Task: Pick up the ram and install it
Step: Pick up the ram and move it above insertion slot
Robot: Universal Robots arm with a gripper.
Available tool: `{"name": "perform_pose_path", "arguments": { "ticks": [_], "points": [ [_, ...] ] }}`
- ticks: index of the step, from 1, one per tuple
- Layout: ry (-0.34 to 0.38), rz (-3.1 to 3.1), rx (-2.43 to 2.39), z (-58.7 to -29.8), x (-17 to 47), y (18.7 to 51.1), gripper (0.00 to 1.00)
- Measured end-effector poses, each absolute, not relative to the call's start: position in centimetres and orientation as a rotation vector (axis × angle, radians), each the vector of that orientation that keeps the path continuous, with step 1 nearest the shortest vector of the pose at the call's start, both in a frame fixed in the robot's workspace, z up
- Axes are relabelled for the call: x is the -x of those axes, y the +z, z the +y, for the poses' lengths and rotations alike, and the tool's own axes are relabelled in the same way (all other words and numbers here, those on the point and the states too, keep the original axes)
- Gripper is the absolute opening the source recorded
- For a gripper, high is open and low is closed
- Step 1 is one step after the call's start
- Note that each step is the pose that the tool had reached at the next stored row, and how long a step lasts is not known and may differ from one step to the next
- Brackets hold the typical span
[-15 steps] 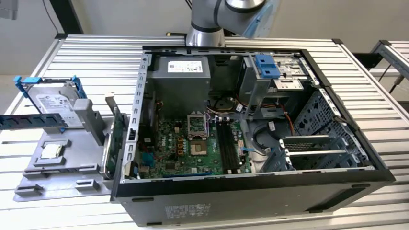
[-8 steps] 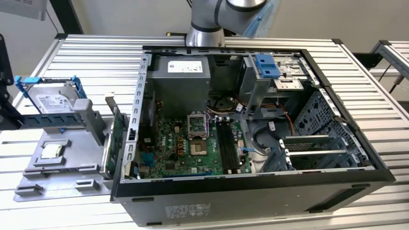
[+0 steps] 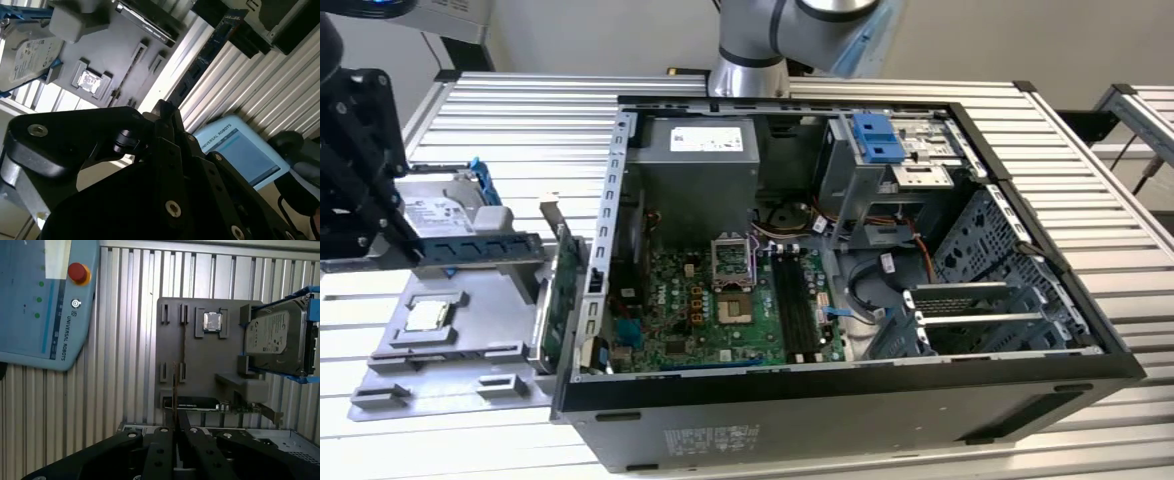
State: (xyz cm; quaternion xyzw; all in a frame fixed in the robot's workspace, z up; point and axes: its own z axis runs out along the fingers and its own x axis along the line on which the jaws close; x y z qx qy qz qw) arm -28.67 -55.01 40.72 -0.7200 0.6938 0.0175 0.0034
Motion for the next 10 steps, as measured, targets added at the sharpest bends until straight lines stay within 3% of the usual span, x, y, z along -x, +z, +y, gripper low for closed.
{"name": "perform_pose_path", "arguments": {
  "ticks": [10],
  "points": [
    [0.055,2.172,2.26,-55.0,24.4,40.7,0.0]
  ]
}}
